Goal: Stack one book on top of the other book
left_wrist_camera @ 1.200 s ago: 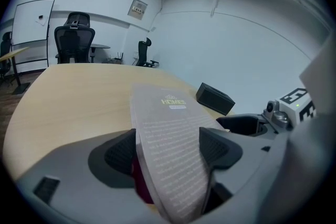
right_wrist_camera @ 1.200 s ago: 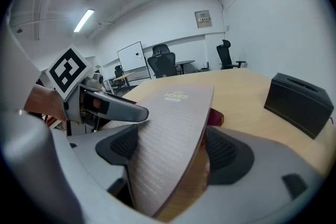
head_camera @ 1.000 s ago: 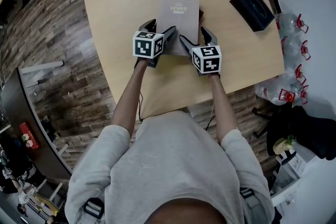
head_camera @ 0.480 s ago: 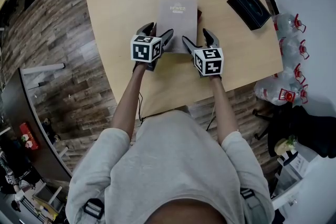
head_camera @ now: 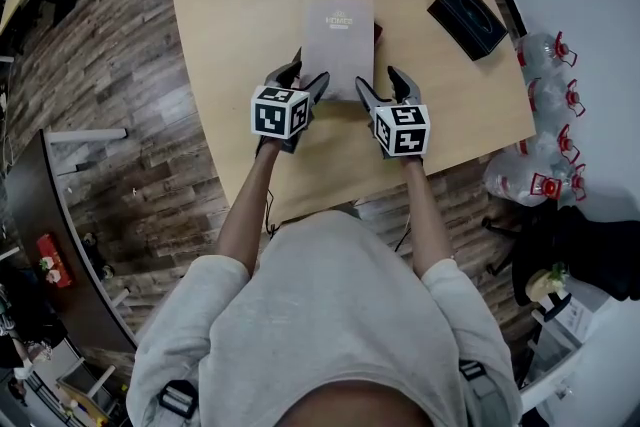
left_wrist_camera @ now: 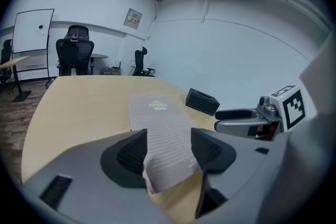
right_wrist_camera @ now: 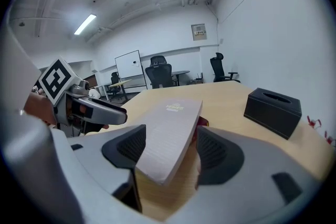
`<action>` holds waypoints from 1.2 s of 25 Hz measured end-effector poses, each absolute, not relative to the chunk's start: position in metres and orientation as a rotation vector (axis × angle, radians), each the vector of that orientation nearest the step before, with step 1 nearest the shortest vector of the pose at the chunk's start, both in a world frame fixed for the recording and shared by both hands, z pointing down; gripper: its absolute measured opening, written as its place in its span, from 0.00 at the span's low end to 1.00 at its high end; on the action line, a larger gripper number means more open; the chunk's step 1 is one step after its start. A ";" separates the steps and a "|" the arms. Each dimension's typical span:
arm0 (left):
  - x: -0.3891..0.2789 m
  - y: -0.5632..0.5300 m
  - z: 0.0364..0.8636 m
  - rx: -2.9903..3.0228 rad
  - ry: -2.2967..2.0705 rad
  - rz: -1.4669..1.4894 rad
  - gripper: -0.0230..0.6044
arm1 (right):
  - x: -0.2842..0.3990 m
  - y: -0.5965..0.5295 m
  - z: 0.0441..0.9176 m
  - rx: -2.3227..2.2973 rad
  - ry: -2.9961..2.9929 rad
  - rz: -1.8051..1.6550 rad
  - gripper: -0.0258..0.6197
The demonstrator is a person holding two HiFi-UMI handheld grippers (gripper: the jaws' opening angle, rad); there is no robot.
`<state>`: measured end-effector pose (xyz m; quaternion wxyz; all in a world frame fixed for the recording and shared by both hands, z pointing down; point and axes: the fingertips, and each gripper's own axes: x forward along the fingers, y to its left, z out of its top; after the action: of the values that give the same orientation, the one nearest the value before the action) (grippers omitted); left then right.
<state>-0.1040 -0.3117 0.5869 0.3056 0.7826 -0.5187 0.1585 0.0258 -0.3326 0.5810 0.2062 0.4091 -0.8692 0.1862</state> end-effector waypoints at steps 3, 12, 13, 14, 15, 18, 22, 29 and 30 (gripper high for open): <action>-0.105 -0.302 0.576 2.098 -1.410 0.425 0.38 | 0.031 -0.324 0.571 1.153 -2.434 0.505 0.45; -0.109 -0.280 0.548 2.148 -1.479 0.412 0.13 | 0.051 -0.301 0.548 1.196 -2.456 0.452 0.28; -0.109 -0.278 0.545 2.153 -1.485 0.408 0.11 | 0.053 -0.299 0.545 1.205 -2.458 0.447 0.26; -0.109 -0.276 0.542 2.159 -1.490 0.406 0.09 | 0.055 -0.297 0.542 1.214 -2.460 0.439 0.24; -0.108 -0.274 0.540 2.166 -1.493 0.408 0.08 | 0.057 -0.295 0.539 1.222 -2.462 0.428 0.22; -0.106 -0.267 0.535 2.185 -1.494 0.413 0.05 | 0.063 -0.289 0.529 1.250 -2.467 0.400 0.14; -0.104 -0.256 0.532 2.190 -1.474 0.400 0.05 | 0.068 -0.281 0.521 1.261 -2.467 0.382 0.04; -0.100 -0.242 0.526 2.197 -1.487 0.387 0.05 | 0.073 -0.268 0.512 1.253 -2.484 0.365 0.05; -0.100 -0.240 0.524 2.199 -1.488 0.384 0.05 | 0.073 -0.267 0.511 1.255 -2.487 0.363 0.05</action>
<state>-0.0996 -0.2402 0.5244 0.2272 0.7983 -0.5401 0.1395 0.0733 -0.2670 0.5105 0.1655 0.4404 -0.8731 0.1274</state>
